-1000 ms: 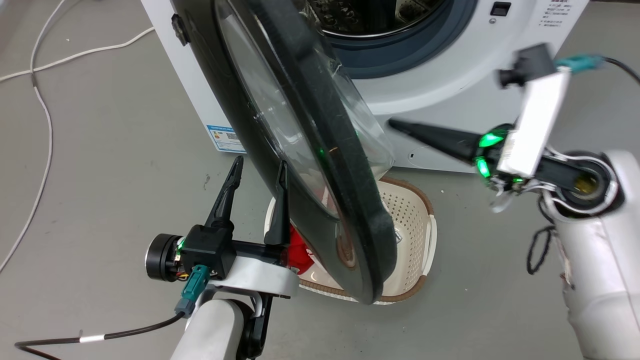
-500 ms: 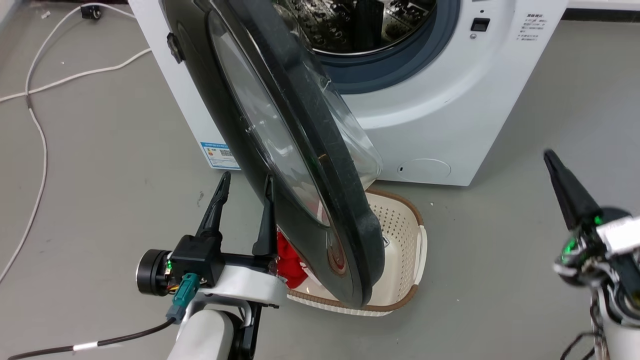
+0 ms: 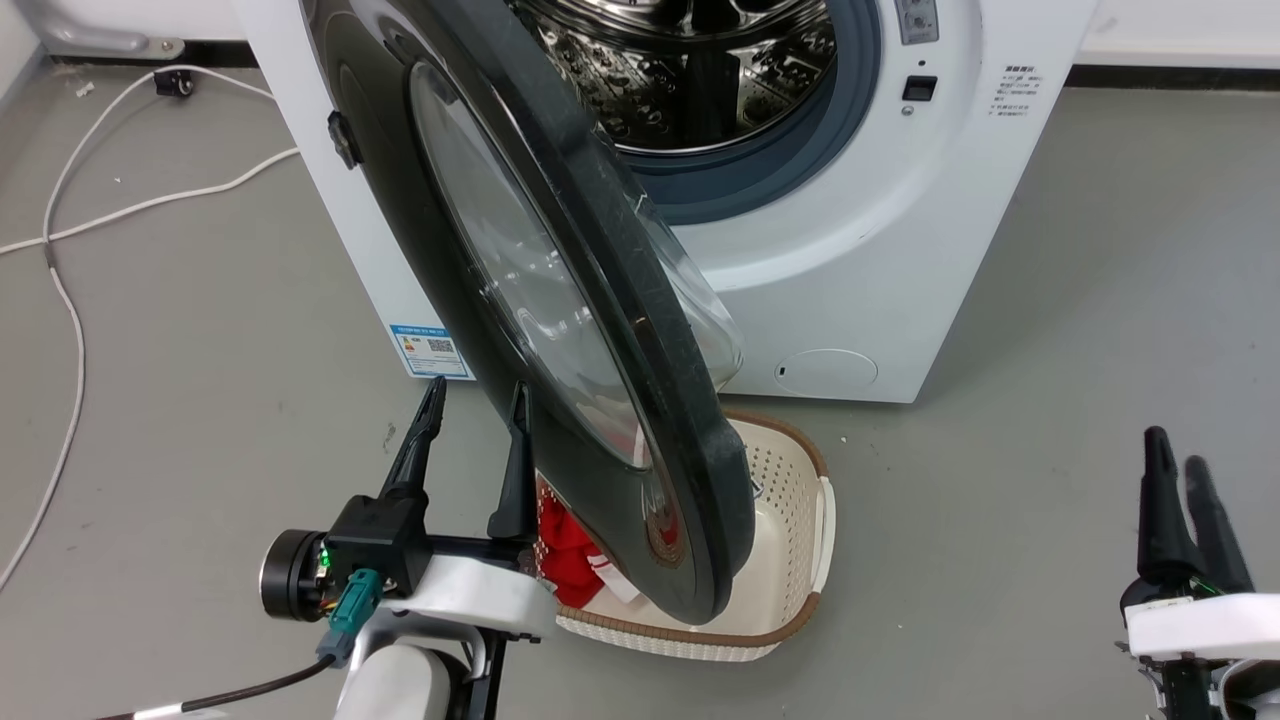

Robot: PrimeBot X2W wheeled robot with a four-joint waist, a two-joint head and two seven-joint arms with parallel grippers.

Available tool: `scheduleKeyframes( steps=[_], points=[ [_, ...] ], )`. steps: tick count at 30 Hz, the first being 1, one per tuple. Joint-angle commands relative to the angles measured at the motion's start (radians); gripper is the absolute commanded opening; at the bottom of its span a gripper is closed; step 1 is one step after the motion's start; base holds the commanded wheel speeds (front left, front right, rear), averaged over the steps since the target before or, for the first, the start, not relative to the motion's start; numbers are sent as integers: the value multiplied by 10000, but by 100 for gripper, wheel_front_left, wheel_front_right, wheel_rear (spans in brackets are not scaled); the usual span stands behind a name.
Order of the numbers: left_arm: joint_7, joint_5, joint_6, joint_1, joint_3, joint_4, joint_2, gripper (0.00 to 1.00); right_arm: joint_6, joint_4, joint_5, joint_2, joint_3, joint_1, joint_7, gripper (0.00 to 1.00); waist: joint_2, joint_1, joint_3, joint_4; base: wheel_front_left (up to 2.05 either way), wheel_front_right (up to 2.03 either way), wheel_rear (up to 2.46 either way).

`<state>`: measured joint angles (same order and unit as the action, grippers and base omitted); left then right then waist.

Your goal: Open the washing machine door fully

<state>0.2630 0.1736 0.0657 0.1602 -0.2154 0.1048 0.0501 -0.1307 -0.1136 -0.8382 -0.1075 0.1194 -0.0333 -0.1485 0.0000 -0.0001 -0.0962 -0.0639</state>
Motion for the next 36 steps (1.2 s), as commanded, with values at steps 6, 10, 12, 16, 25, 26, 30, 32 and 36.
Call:
scheduleKeyframes(
  steps=[6, 10, 12, 16, 25, 26, 30, 32, 36],
  points=[
    [25, -59, -54, -286, 190, 7, 0, 100, 1, 427, 3760, 115, 412, 171, -969, 100, 0, 1, 201, 38, 0, 0, 0],
    [26, -134, -98, -363, 274, -39, 0, 100, 1, 1183, 6349, 249, 599, 229, -1102, 100, 0, 1, 243, 59, 0, 0, 0],
    [26, -156, -111, -421, 302, -46, 0, 100, 1, 1513, 7277, 315, 570, 329, -1130, 100, 0, 1, 273, 61, 0, 0, 0],
    [25, -229, -161, -512, 349, -22, 0, 100, 3, 1754, 8362, 444, 333, 646, -1135, 100, 0, 1, 350, 54, 0, 0, 0],
    [26, -261, -218, -470, 369, -49, 0, 100, 3, 867, 7885, 581, 51, 844, -1152, 100, 0, 1, 374, 75, 0, 0, 0],
    [25, -269, -219, -466, 369, -44, 0, 100, 3, 829, 7878, 581, 46, 802, -1157, 100, 0, 1, 374, 81, 0, 0, 0],
    [25, -281, -218, -451, 360, -24, 0, 100, 3, 694, 7777, 584, 57, 686, -1161, 100, 0, 1, 366, 89, 0, 0, 0],
    [26, -277, -217, -456, 358, -17, 0, 100, 3, 655, 7744, 583, 76, 655, -1164, 100, 0, 1, 369, 84, 0, 0, 0],
    [25, -249, -216, -444, 350, -39, 0, 42, 3, 681, 7678, 584, 95, 583, -1166, 100, 0, 1, 344, 70, 0, 0, 0]
  ],
)
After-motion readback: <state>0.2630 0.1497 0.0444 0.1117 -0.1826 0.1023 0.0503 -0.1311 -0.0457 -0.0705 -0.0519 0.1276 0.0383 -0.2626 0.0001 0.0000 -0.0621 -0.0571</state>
